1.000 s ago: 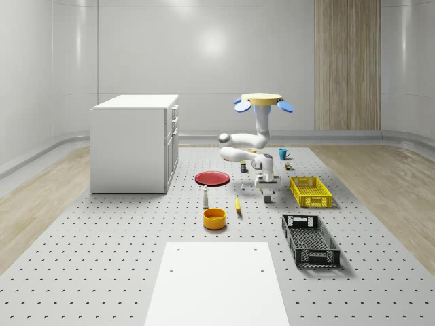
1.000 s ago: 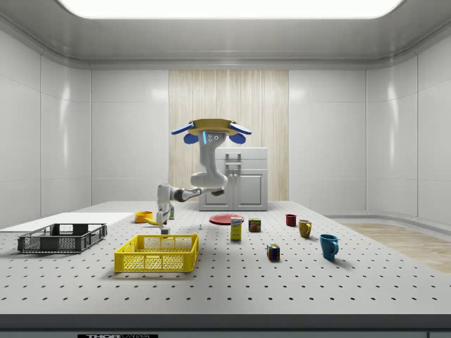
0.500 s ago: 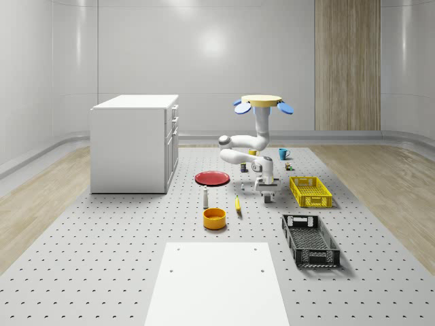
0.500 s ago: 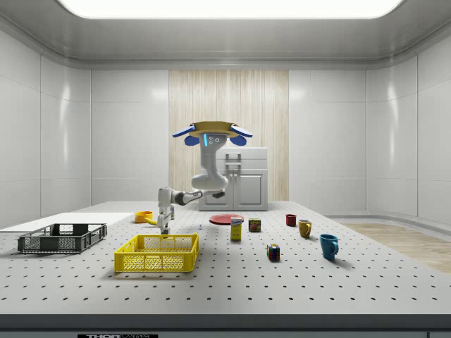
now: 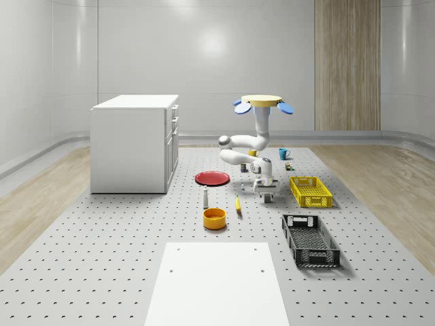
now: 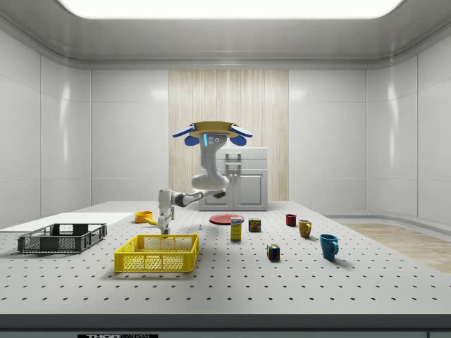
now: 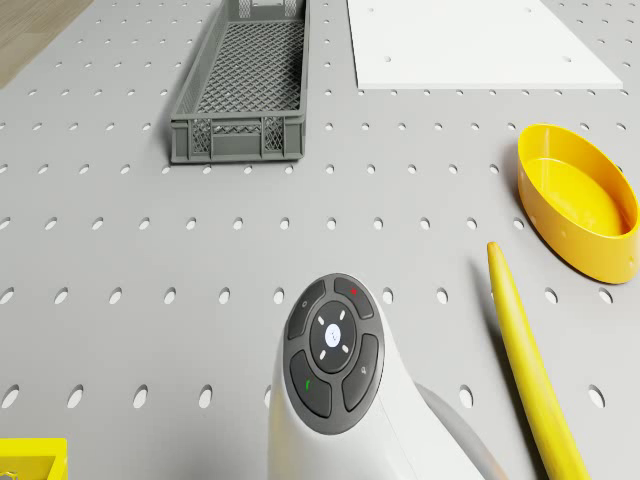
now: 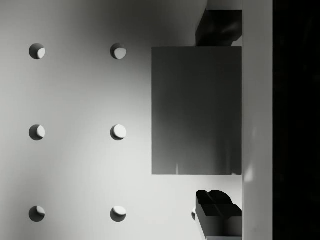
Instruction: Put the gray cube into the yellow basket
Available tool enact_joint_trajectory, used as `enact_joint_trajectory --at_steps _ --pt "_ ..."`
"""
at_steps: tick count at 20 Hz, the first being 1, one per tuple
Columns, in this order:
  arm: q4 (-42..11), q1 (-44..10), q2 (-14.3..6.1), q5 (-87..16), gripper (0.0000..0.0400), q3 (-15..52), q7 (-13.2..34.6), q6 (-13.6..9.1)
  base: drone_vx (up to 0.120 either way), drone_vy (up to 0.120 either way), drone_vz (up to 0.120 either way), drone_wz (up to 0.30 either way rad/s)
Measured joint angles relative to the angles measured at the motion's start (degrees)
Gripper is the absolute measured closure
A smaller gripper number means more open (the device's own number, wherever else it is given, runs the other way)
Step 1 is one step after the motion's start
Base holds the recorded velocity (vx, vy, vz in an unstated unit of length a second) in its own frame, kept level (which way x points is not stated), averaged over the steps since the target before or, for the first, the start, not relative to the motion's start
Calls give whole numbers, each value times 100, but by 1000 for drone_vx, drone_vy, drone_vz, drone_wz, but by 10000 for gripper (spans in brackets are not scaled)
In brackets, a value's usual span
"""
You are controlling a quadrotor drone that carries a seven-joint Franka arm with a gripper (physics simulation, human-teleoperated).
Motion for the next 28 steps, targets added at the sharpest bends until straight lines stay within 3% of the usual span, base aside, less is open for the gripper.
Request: enact_joint_trajectory --at_steps 7,11,15,23,28 --pt "-59 46 7 -78 0 -75 18 -11 0 0 0 0" --pt "-94 89 9 -109 85 -104 12 -21 0 0 0 0" --pt "-110 112 21 -127 126 -118 4 -35 0 0 0 0" --pt "-244 203 47 128 147 162 -4 -197 0 0 5 0" --pt "-351 260 58 409 149 460 3 -329 -72 72 120 0"
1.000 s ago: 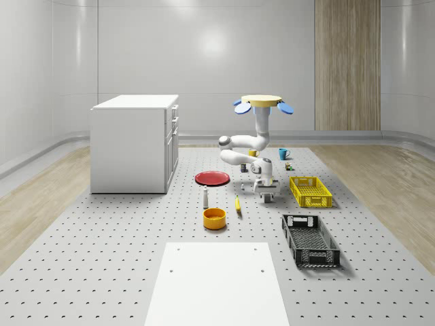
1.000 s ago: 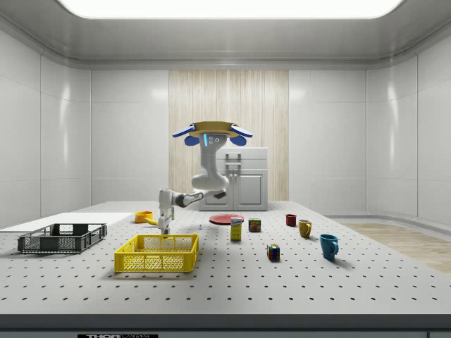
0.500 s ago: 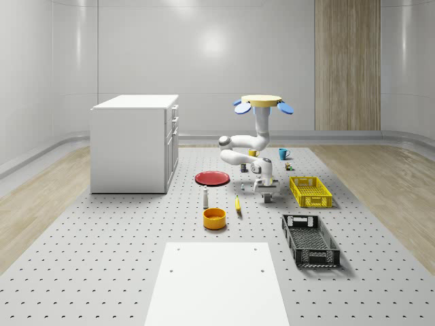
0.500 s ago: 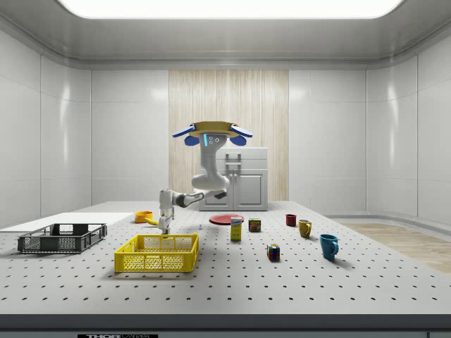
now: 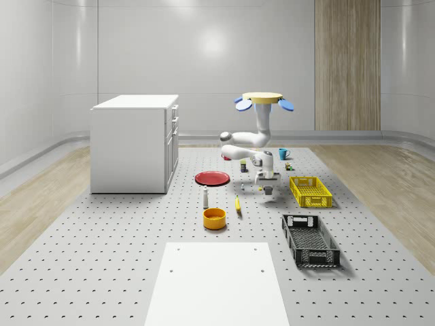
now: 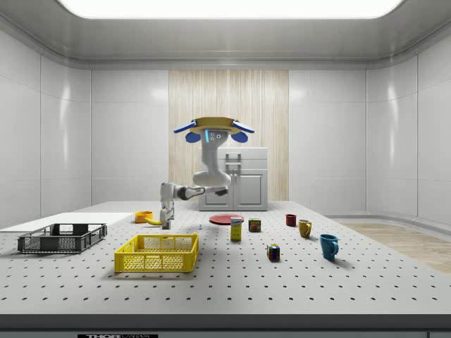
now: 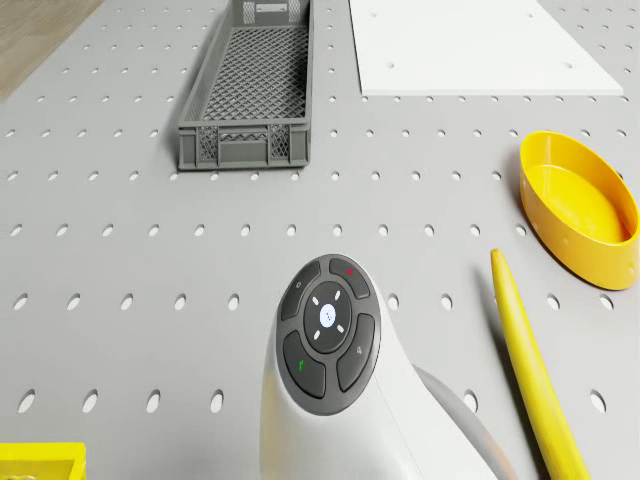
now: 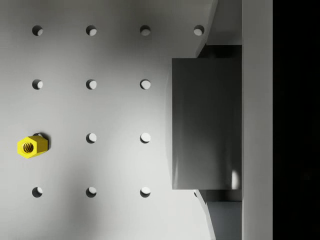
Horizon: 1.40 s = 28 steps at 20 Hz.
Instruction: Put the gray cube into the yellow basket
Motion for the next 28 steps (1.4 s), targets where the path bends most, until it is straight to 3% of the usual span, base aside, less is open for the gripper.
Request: enact_joint_trajectory --at_steps 6,10,16,28 --pt "-43 18 -1 137 150 143 7 -52 -107 120 100 0" --pt "-52 19 -6 170 150 176 11 -57 0 120 10 0" --pt "-55 17 -17 190 150 193 15 -52 0 120 120 0" --pt "-55 8 -40 204 150 203 22 -33 0 120 3 0"
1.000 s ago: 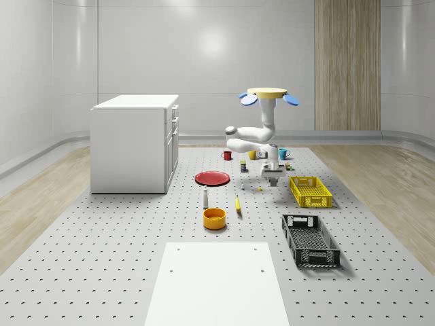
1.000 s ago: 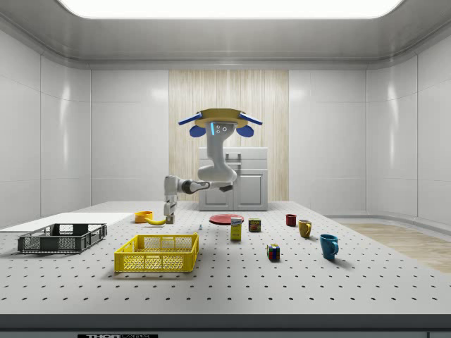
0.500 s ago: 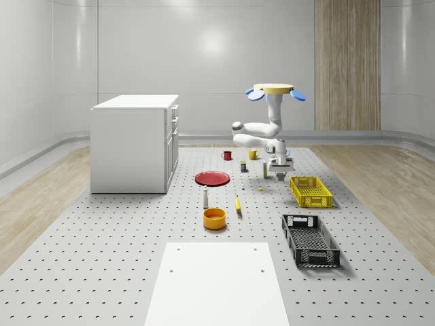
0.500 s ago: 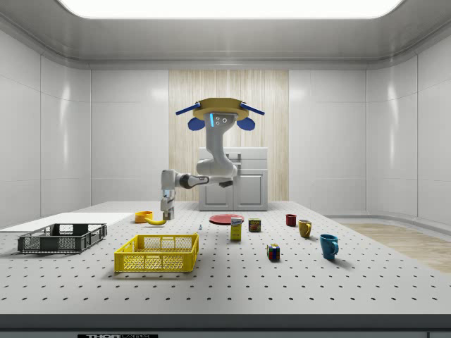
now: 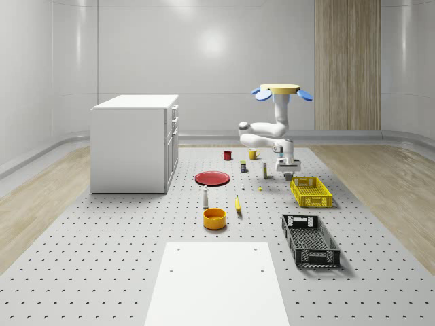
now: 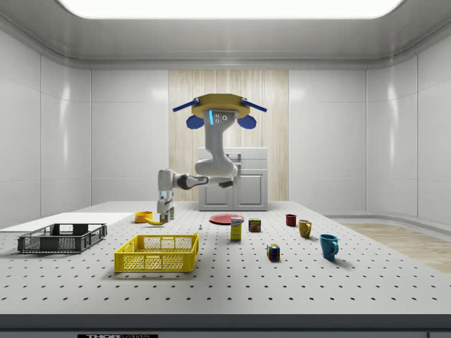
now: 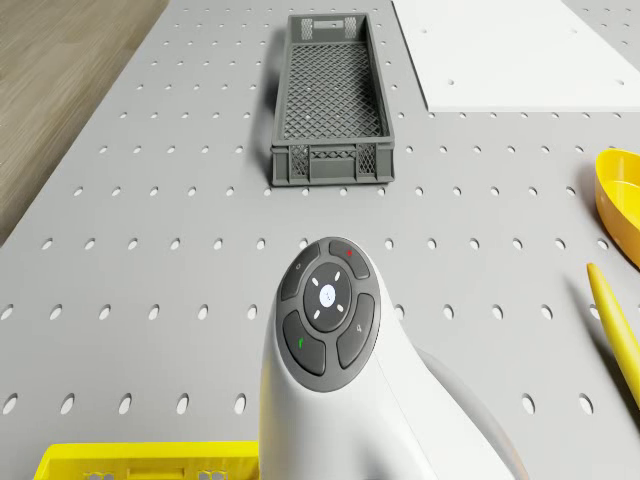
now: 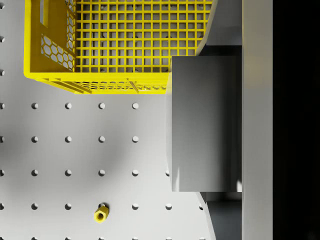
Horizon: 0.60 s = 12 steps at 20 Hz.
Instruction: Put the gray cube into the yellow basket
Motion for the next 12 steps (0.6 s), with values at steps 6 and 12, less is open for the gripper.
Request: enact_joint_trajectory --at_steps 6,12 --pt "1 -4 -10 5 150 2 3 10 -100 120 0 0" --pt "1 -7 -20 9 150 4 6 18 -7 120 0 0"
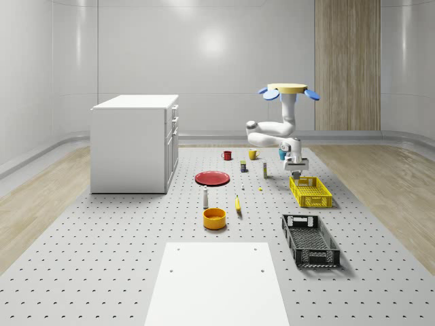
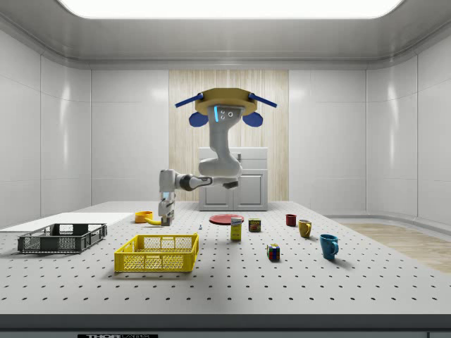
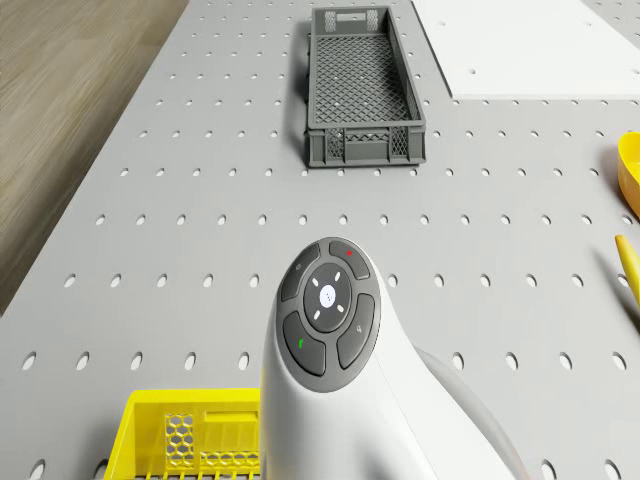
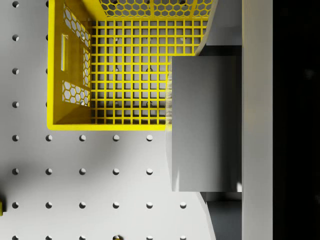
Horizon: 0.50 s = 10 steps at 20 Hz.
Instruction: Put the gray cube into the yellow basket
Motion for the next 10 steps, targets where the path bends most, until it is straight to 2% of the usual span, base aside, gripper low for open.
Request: enact_joint_trajectory --at_steps 4,6,9,10 --pt "0 -2 -6 3 150 1 2 6 -110 120 0 0" --pt "1 -3 -9 4 150 2 3 8 0 120 0 0" --pt "1 -5 -13 6 150 2 4 12 0 120 -120 0" --pt "1 -5 -14 6 150 3 4 13 0 120 -40 0"
